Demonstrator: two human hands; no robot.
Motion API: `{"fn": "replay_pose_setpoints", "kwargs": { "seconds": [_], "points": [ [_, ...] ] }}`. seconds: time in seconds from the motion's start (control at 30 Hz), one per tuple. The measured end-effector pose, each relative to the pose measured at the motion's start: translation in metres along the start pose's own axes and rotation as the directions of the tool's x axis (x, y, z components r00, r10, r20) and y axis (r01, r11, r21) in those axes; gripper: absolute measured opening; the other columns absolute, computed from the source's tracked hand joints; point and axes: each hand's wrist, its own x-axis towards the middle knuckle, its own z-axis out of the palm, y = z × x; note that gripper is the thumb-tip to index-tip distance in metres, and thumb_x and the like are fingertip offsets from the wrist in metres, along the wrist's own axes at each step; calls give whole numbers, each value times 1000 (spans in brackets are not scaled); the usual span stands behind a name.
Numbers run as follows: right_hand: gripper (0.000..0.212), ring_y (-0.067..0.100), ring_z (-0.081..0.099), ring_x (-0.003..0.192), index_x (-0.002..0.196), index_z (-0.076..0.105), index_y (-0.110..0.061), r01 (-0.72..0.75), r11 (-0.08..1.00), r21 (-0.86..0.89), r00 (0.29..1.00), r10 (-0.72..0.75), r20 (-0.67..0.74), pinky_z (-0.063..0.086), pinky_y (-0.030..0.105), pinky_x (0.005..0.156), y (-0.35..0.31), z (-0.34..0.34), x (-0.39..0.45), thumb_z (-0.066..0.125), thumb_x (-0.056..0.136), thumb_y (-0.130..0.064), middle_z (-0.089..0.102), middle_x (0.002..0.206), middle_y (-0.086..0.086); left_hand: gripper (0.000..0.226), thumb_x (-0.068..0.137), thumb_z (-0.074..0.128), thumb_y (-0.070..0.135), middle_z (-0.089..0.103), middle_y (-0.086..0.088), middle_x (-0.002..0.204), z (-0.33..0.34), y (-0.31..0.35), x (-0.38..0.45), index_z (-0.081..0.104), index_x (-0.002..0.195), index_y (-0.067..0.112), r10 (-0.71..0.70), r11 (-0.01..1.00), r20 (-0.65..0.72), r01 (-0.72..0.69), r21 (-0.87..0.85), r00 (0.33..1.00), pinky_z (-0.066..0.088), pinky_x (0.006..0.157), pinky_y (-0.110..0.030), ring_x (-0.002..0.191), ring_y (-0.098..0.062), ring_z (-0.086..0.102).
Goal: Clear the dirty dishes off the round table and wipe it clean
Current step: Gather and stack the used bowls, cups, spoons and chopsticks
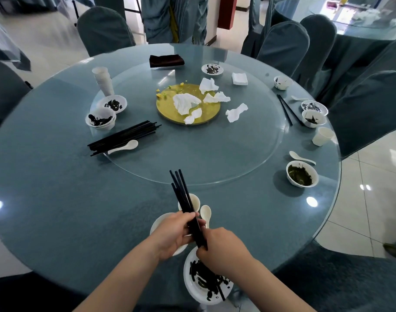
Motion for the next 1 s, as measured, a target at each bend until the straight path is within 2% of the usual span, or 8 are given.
{"fn": "replay_pose_setpoints", "kwargs": {
  "seconds": [0.13, 0.27, 0.43, 0.5, 0.57, 0.7, 0.8, 1.0],
  "points": [
    [38, 28, 46, 70, 128, 47, -14, 23, 992, -127, 999, -26, -26, 25, 27, 45, -4, 4, 3, 44, 90, -20, 37, 67, -2, 18, 102, 46, 17, 67, -10, 86, 5, -1, 3, 57, 101, 3, 78, 993, -76, -70, 97, 994, 56, 74, -34, 83, -22, 67],
    [16, 27, 58, 79, 93, 47, -19, -12, 1000, 20, 998, 13, -58, 37, 31, 52, 3, 3, 5, 45, 93, -35, 51, 79, 0, 24, 104, 42, 17, 65, -13, 78, 4, 4, 4, 55, 89, 3, 132, 988, -158, -117, 105, 979, 56, 78, -39, 78, -27, 64],
    [25, 5, 55, 81, 97, 54, -27, -28, 934, 356, 984, 88, -154, 43, 22, 68, 28, 16, 3, 53, 92, -51, 59, 90, -11, 18, 104, 37, 11, 55, -7, 73, 1, 16, 8, 49, 91, 9, 164, 915, -242, -239, -326, 956, 53, 76, -38, 67, -21, 57],
    [21, 3, 57, 77, 96, 58, -26, -96, 745, 660, 968, 223, -111, 47, 21, 72, 34, 24, 4, 53, 95, -46, 63, 89, -9, 18, 103, 36, 6, 54, -5, 76, -1, 22, 9, 50, 93, 11, 205, 828, -278, -318, -461, 938, 51, 77, -36, 68, -18, 52],
    [28, 12, 61, 80, 98, 64, -16, -190, 372, 909, 922, 385, 35, 51, 30, 80, 37, 33, 8, 49, 99, -39, 68, 90, 1, 21, 102, 35, 3, 53, -3, 75, -6, 29, 11, 51, 93, 12, 262, 756, -313, -396, -521, 913, 47, 74, -33, 65, -14, 48],
    [42, 33, 63, 91, 104, 62, 5, -240, -316, 918, 817, 446, 367, 54, 41, 82, 30, 42, 16, 41, 104, -31, 68, 96, 22, 20, 101, 37, 12, 40, 2, 66, -5, 40, 15, 48, 85, 16, 315, 657, -357, -474, -587, 879, 37, 62, -27, 54, -10, 37],
    [45, 35, 64, 93, 108, 60, 6, -213, -469, 857, 811, 404, 423, 54, 41, 84, 17, 34, 18, 40, 104, -34, 67, 101, 25, 28, 103, 42, 29, 34, 5, 60, 3, 46, 16, 46, 78, 18, 367, 674, -388, -529, -516, 846, 32, 53, -23, 50, -9, 29],
    [39, 35, 65, 94, 95, 62, 7, -107, -531, 841, 822, 429, 375, 54, 43, 88, -17, 0, 28, 42, 104, -26, 67, 97, 21, 44, 102, 42, 39, 29, 5, 55, 25, 40, 8, 36, 62, 21, 436, 724, -434, -594, -352, 788, 25, 43, -22, 46, -10, 23]
  ]
}}
